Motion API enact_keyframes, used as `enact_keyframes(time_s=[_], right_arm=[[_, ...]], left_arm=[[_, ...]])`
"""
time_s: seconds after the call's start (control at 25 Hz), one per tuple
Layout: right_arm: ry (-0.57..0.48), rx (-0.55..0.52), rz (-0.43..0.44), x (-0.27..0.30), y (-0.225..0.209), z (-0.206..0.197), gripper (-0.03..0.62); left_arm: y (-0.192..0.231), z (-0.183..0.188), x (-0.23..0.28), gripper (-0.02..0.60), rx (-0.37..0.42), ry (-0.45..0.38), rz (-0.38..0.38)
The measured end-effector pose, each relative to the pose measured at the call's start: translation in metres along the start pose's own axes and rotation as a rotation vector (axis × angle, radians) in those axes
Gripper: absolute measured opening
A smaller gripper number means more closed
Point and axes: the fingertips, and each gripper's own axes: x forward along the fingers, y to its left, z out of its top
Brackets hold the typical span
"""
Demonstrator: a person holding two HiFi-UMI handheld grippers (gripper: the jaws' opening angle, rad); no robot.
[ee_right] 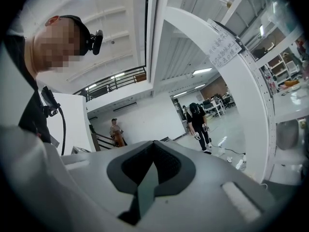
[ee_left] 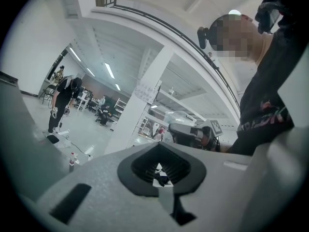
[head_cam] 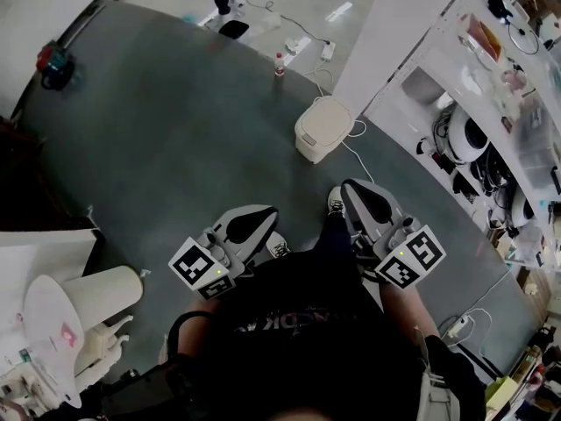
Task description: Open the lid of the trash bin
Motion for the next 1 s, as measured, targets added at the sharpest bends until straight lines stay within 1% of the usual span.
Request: enact_keyframes(time_s=[0.32,0.56,0.84,1.0], right_arm=[[0.021,-0.003,0.03,0.01,-0.027,0.012,0.008],[0.035,0.013,0.04,0.015,-0.065,0.025,0.008],[0.042,0.04,0.028,0.02,-0.116,0.035,0.008],[0.049,0.048,0.011,0.027,-0.142,0.037,0.008]], left_arm=[[0.01,0.008,0.018,0.002,-0.008,-0.022,0.044],[0.025,0.01,0.052,0.002,-0.04,-0.021,0.072],[0.044,0.008,0.1,0.003,-0.061,0.021,0.073],[0.061,0.002,0.125,0.003,-0.069,0.063,0.066]])
